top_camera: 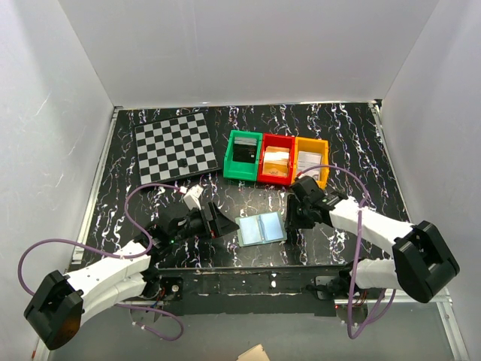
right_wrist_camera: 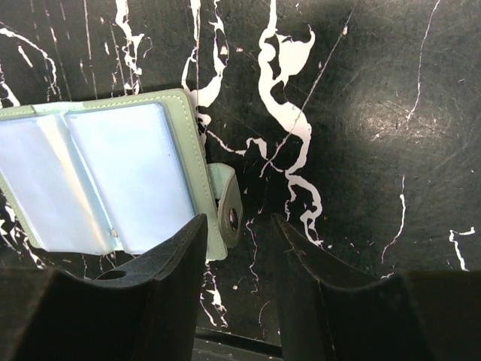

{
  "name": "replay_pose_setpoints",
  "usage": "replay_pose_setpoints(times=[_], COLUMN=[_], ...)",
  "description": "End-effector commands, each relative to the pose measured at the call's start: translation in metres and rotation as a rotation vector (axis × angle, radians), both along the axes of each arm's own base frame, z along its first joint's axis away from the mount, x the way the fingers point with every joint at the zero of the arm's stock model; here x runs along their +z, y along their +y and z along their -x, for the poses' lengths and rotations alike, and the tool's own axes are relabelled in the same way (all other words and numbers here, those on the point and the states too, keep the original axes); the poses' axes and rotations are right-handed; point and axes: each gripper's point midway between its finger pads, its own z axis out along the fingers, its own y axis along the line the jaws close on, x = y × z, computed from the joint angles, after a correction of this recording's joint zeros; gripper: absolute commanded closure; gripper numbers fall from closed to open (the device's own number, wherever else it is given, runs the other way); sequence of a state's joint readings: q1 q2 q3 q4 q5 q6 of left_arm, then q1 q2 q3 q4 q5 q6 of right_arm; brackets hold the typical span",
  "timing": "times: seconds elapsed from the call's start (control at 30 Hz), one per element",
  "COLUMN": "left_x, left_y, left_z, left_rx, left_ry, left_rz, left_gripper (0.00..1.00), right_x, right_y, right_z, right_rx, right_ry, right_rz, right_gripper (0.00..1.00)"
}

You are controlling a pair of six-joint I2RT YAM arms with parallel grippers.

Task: Take the credit cards out of the card holder
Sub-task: Remove the credit card from the card holder.

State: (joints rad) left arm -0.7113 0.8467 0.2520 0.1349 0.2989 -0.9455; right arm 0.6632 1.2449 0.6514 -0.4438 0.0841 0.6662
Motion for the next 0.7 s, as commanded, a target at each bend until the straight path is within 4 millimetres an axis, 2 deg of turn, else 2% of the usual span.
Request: replay_pose_setpoints(times=[0.0, 0.2, 0.47, 0.53, 0.67], left_x=[0.011, 0.008, 0.007, 0.008, 0.006], left_y=[-0.002, -0.001, -0.002, -0.003, -0.003], left_z=[-0.002, -0.001, -0.003, -0.004, -0.004], left_rx=[-0.003, 0.003, 0.002, 0.002, 0.005], left_ry=[-0.034, -0.032, -0.021, -0.024, -0.020], left_rz=[0.016, 0.013, 0.006, 0.007, 0.003], left_gripper=[0.07, 0.07, 0.07, 0.07, 0.07], right_x=[0.009, 0.005, 0.006, 0.009, 0.017], right_y=[0.009, 0.008, 0.009, 0.007, 0.005], right_z=[-0.020, -0.022, -0.021, -0.021, -0.021], right_rx=[0.011, 0.014, 0.032, 0.037, 0.064], right_ry=[-0.053, -0.049, -0.053, -0.065, -0.087], right_rz=[-0.001, 0.004, -0.006, 0.001, 0.006], right_gripper=[0.55, 0.63, 0.88, 0.99, 0.99])
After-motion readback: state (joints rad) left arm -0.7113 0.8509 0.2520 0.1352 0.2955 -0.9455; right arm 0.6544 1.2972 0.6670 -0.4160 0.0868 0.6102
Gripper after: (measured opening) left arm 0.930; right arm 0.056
